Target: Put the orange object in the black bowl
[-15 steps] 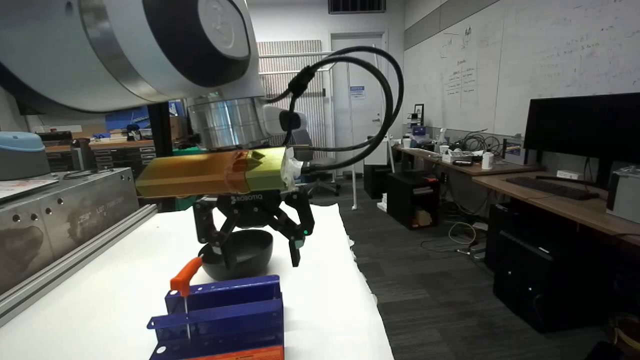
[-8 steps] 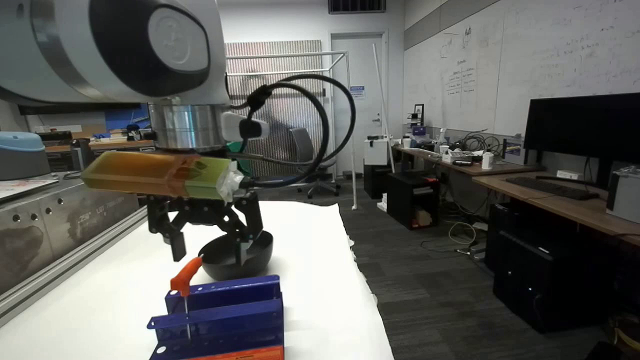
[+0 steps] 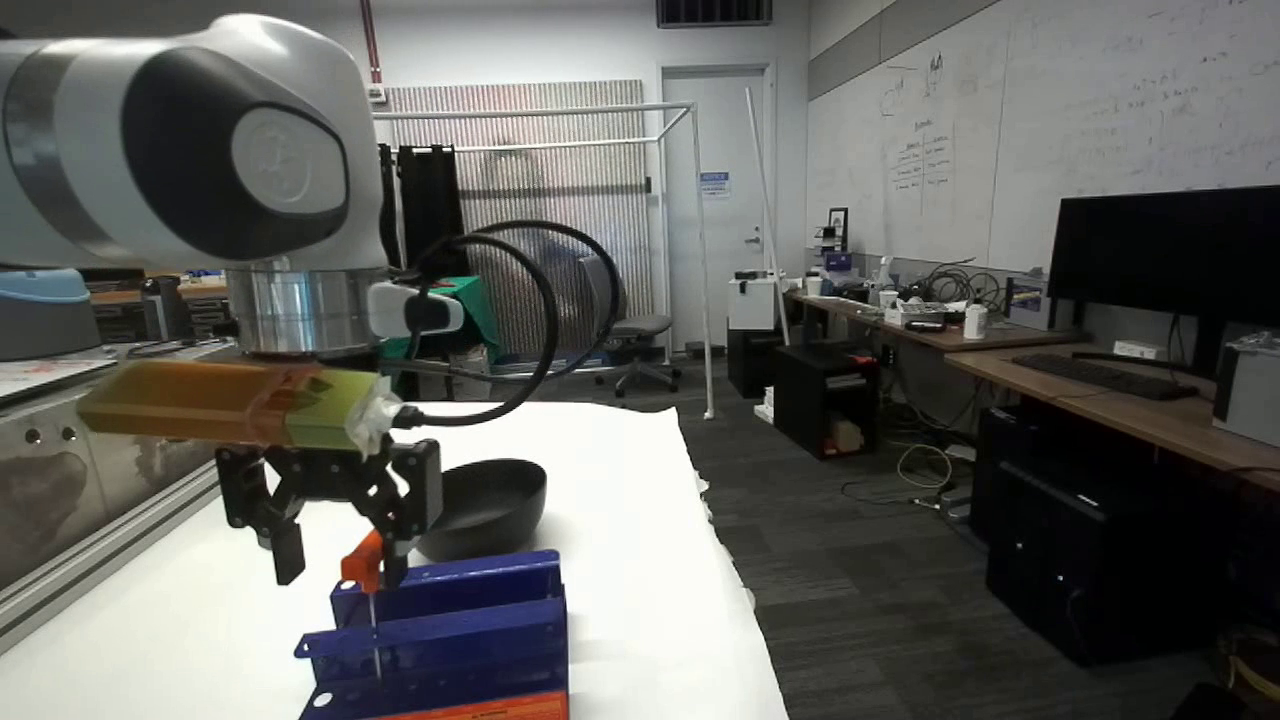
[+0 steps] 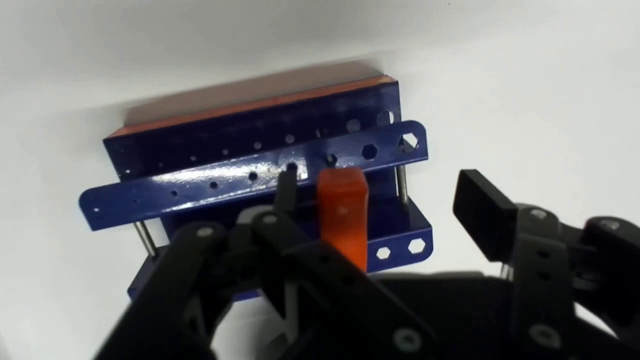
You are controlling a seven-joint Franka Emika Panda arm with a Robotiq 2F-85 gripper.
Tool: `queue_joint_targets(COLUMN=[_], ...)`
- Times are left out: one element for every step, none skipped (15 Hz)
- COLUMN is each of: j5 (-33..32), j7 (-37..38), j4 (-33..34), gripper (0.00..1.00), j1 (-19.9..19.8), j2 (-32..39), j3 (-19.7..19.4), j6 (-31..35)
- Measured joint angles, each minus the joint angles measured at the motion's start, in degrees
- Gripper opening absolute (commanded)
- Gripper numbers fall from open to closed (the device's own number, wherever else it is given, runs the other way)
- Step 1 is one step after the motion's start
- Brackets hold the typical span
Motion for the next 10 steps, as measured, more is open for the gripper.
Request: queue_joint_targets(j5=[-0.2, -0.5, -0.8, -1.3, -1.7, -2.4, -3.4, -4.4, -5.3, -6.2], j7=[0.4, 0.9, 1.3, 1.7, 2.0, 2.6, 3.3, 4.1, 5.0, 5.9], j4=[0.0, 0.0, 0.0, 0.0, 0.0, 0.1, 0.1, 0.2, 0.3, 0.3], gripper=[0.42, 0.34, 0.27, 0.18, 0.12, 0.08, 0.08, 0.1, 0.11, 0.12], j1=[0.0, 0.0, 0.0, 0.0, 0.0, 0.0, 0.0, 0.0, 0.0, 0.0], j2=[0.6, 1.0, 1.2, 1.2, 1.2, 1.2, 1.2, 1.2, 1.1, 1.0], j3=[0.5, 0.9, 1.2, 1.4, 1.5, 1.5, 1.5, 1.5, 1.5, 1.6], j6=[0.0, 0.0, 0.0, 0.0, 0.0, 0.0, 0.0, 0.0, 0.0, 0.0])
